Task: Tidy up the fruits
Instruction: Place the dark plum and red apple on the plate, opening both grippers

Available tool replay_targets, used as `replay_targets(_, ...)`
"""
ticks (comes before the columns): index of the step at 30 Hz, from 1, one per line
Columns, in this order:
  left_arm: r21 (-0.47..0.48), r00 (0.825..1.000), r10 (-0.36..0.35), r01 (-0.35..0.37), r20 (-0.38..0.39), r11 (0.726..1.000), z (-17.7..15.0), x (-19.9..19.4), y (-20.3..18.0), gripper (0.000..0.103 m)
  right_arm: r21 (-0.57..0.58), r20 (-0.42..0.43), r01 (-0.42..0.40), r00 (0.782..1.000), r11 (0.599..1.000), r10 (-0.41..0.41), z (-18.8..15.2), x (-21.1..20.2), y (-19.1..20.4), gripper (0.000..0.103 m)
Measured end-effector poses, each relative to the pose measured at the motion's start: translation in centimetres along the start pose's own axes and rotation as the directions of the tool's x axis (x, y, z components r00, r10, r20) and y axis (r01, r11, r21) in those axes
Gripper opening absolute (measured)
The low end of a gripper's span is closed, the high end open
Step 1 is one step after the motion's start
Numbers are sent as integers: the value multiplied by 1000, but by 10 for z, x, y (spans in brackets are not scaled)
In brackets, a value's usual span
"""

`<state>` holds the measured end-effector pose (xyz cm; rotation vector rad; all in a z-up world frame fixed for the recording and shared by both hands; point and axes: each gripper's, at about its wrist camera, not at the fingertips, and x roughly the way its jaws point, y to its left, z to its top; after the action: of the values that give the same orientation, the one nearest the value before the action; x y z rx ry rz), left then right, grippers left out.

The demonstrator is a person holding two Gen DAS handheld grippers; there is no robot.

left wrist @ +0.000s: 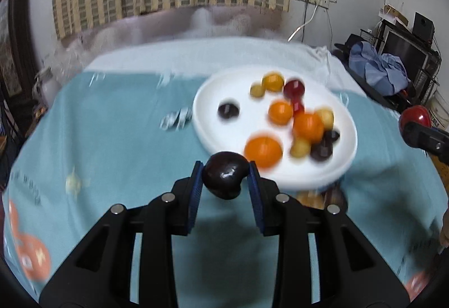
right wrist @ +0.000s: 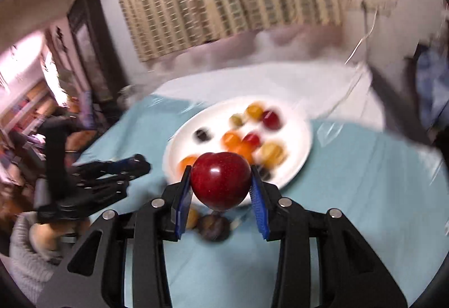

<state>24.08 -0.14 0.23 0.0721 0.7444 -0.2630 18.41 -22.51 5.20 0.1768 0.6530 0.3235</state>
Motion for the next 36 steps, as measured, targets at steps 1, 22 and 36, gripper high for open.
replay_targets(1, -4, 1000, -1, 1, 5, 1000, 8, 5, -3, 32, -6, 2, 18, 1000, 1000, -18, 6, 5, -3, 39)
replay_targets(22, -28, 1000, 24, -25, -5, 999, -2, 27, 0, 81, 117, 24, -24, 999, 993, 22, 4, 8, -26, 68)
replay_targets(36, 139, 999, -17, 23, -42, 990, -54, 14, -56, 91, 212, -11, -36, 999, 977, 39, -47, -22, -48, 68)
